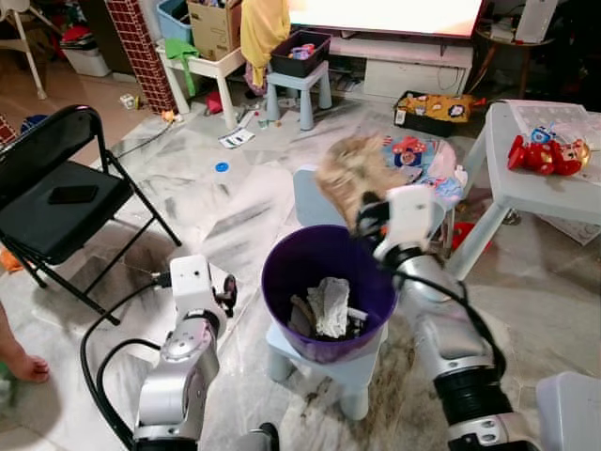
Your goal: Picking trash to rubbish bin
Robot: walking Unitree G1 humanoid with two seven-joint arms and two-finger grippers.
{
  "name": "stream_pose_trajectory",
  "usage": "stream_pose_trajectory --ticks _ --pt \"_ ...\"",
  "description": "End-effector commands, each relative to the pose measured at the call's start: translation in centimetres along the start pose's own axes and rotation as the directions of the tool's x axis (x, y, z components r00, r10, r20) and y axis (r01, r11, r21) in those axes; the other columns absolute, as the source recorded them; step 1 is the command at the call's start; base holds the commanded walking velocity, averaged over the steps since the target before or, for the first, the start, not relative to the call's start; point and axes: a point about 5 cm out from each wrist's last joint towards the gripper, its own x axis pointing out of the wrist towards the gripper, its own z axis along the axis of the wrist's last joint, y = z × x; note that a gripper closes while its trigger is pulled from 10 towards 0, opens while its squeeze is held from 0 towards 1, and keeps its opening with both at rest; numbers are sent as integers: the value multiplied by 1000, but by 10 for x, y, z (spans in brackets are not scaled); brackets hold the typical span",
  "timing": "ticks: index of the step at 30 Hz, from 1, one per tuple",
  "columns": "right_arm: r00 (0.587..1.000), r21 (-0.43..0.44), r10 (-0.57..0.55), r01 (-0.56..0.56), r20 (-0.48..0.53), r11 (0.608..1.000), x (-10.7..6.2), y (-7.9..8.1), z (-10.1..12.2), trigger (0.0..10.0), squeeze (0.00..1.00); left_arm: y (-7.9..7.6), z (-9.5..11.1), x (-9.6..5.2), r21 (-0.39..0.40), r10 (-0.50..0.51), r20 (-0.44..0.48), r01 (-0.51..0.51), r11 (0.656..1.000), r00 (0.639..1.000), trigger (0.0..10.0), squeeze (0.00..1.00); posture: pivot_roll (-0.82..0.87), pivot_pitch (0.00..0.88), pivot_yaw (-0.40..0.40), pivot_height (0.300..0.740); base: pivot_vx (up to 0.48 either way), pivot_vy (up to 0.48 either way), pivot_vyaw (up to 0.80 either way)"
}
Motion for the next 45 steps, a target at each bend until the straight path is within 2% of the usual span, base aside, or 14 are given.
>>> stream_pose_trajectory --ticks 1,3,7,10,15,21,22,23,24,34,38,39,40,45 --pt "999 -26 32 -33 -38 999 2 6 -7 0 0 1 2 -3 16 -10 6 10 1000 1000 10000 0 133 92 13 740 0 0 0" --pt "988 -68 74 -84 -137 994 -1 14 -29 0 0 -1 2 -4 33 -39 0 39 999 999 10000 0 137 90 10 740 0 0 0" --pt "976 -112 94 -118 -196 987 -3 17 -44 0 0 -4 2 -7 28 -96 -11 96 995 995 10000 0 139 92 10 740 0 0 0" --pt "959 -181 95 -147 -269 972 -6 18 -60 0 0 -9 -2 -16 66 -184 -40 187 980 982 10000 0 143 92 11 740 0 0 0" --pt "944 -267 57 -150 -325 952 -9 15 -72 0 0 -12 -6 -21 64 -242 -66 246 967 968 10000 0 145 92 12 740 0 0 0" --pt "909 -283 82 -211 -408 935 -13 17 -86 0 0 -16 -6 -23 58 -277 -84 282 958 957 10000 0 142 97 11 740 0 0 0" --pt "906 -282 91 -223 -414 933 -13 17 -87 6039 86 -18 -7 -24 58 -287 -88 292 955 954 10000 0 139 98 12 740 0 0 0" --pt "904 -279 95 -227 -418 933 -13 17 -88 6039 86 -19 -7 -24 57 -291 -90 296 953 953 10000 0 136 99 12 740 0 0 0" --pt "905 -275 93 -222 -416 935 -14 16 -88 10000 1000 -20 -7 -24 58 -297 -94 304 951 950 10000 0 135 99 12 740 0 0 0" --pt "914 -252 129 -238 -384 938 -11 17 -83 10000 1000 -21 -6 -22 61 -302 -101 309 949 948 10000 0 125 101 9 740 0 0 0" --pt "953 -244 113 -184 -280 952 -5 14 -66 10000 1000 -21 -2 -20 63 -292 -81 297 953 953 10000 0 123 103 6 740 0 0 0" --pt "953 -244 113 -184 -280 952 -5 14 -66 10000 1000 -21 -2 -20 63 -292 -81 297 953 953 10000 0 123 103 6 740 0 0 0" --pt "976 -208 89 -131 -200 969 -2 10 -53 10000 1000 -21 3 -19 68 -280 -47 283 957 959 10000 0 121 103 5 740 0 0 0" --pt "999 -126 -27 23 -29 992 0 -11 -17 10000 1000 -19 21 -14 60 -229 53 225 972 972 10000 0 110 100 3 740 0 0 0"
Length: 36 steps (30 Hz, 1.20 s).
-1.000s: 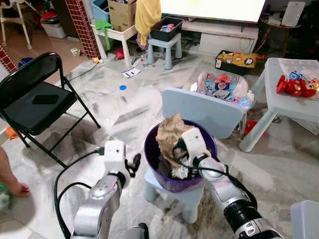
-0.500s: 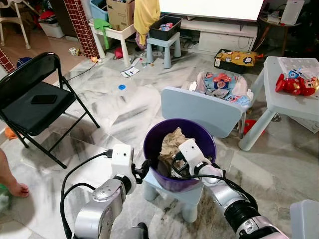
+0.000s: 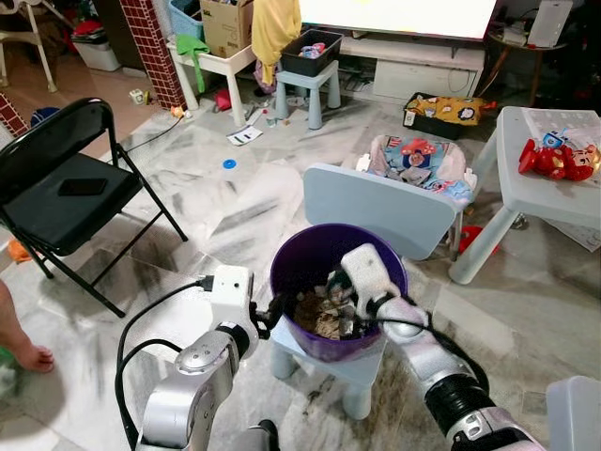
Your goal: Picking trash to rubbish bin
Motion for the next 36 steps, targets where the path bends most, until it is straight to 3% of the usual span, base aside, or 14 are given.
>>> stream_pose_trajectory --ticks 1,4,7,12,17,23,24,25,26,27,30,36 --pt "998 33 -56 55 33 998 -2 -10 7 10000 1000 4 3 0 1 30 21 -30 1000 999 10000 0 105 98 4 740 0 0 0" --pt "985 106 -135 124 111 987 -5 -26 26 10000 1000 6 11 3 -7 51 61 -51 999 997 10000 0 97 95 6 740 0 0 0" --pt "965 106 -186 169 184 980 -9 -41 46 10000 1000 11 18 6 -8 81 95 -80 997 992 10000 0 83 87 11 740 0 0 0" --pt "940 121 -260 238 222 964 -15 -56 61 10000 1000 15 25 11 -18 119 132 -118 993 984 10000 0 73 78 16 740 0 0 0" --pt "931 129 -295 272 216 953 -17 -61 64 10000 1000 16 28 13 -33 128 145 -125 992 981 10000 0 70 68 21 740 0 0 0" --pt "936 121 -300 281 183 952 -15 -61 62 10000 1000 14 38 16 -77 129 171 -118 990 977 10000 0 72 63 17 740 0 0 -785" --pt "940 118 -293 275 173 954 -14 -59 62 10000 388 13 38 16 -94 137 171 -123 988 976 10000 0 73 64 13 740 0 0 -788" --pt "941 116 -291 274 171 955 -14 -58 62 10000 357 13 37 16 -100 138 167 -123 987 976 10000 0 73 64 13 740 0 0 -788" --pt "942 116 -289 272 169 955 -14 -58 62 10000 122 13 37 16 -106 141 167 -125 987 976 10000 0 74 66 12 740 0 0 -788" --pt "943 115 -287 271 168 956 -13 -57 62 10000 59 12 37 15 -110 144 168 -126 986 975 10000 0 74 66 12 740 0 0 -788" --pt "945 115 -284 268 163 957 -13 -55 62 10000 12 12 36 15 -130 141 170 -120 984 975 10000 0 76 73 7 740 0 0 -788" --pt "948 111 -279 265 151 958 -14 -55 61 10000 0 13 35 14 -150 153 165 -129 980 974 10000 0 71 80 2 740 0 0 -788"
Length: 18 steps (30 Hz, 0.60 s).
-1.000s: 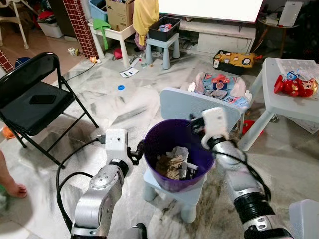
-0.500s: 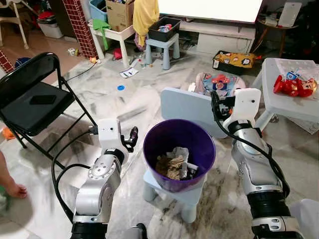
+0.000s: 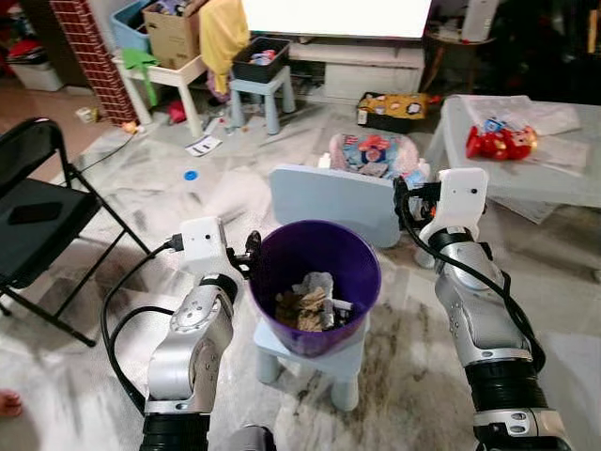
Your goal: Picking trash to rubbish bin
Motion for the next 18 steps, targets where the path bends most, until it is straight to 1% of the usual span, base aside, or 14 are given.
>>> stream_pose_trajectory --ticks 1,4,9,18 --pt "1000 -12 10 -10 18 1000 0 2 7 10000 0 1 0 -2 -11 12 0 -12 1000 1000 10000 0 69 82 1 740 0 0 -788" --pt "1000 -16 10 -10 13 1000 -1 2 7 10000 0 1 -2 -1 -36 13 -11 -13 999 1000 10000 0 65 84 -1 740 0 0 -788" --pt "1000 -18 12 -12 15 1000 -1 1 7 10000 0 1 -2 -1 -48 15 -11 -16 999 1000 10000 0 59 85 -6 740 0 0 -788" --pt "1000 -32 23 -23 17 999 -2 0 9 10000 0 3 -3 0 -78 27 -13 -27 997 1000 10000 0 52 88 -16 740 0 0 0"
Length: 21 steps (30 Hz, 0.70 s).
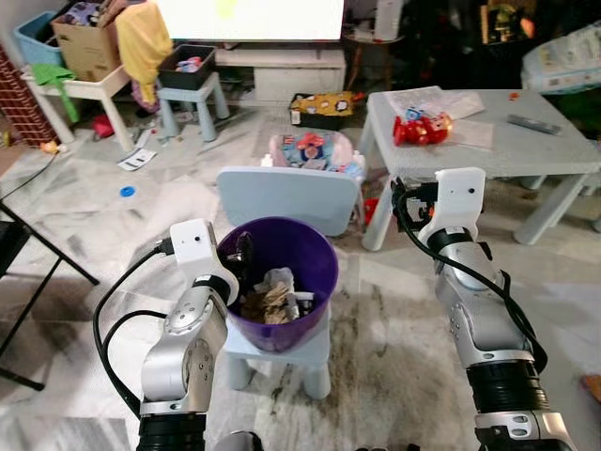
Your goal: Picking trash to rubbish bin
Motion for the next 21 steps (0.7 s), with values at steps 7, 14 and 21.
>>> stream_pose_trajectory --ticks 7,14,21 --pt "1000 -14 11 -10 6 1000 0 0 4 10000 0 -1 -4 1 -36 7 -14 -8 999 1000 10000 0 50 86 -18 740 0 107 0" --pt "1000 -17 13 -13 1 1000 0 0 4 10000 0 0 -4 2 -37 10 -17 -10 999 1000 10000 0 50 81 -19 740 0 421 0" --pt "1000 -17 12 -12 -2 1000 1 0 3 10000 0 1 -4 3 -32 12 -19 -13 999 1000 10000 0 54 76 -18 740 0 480 0"
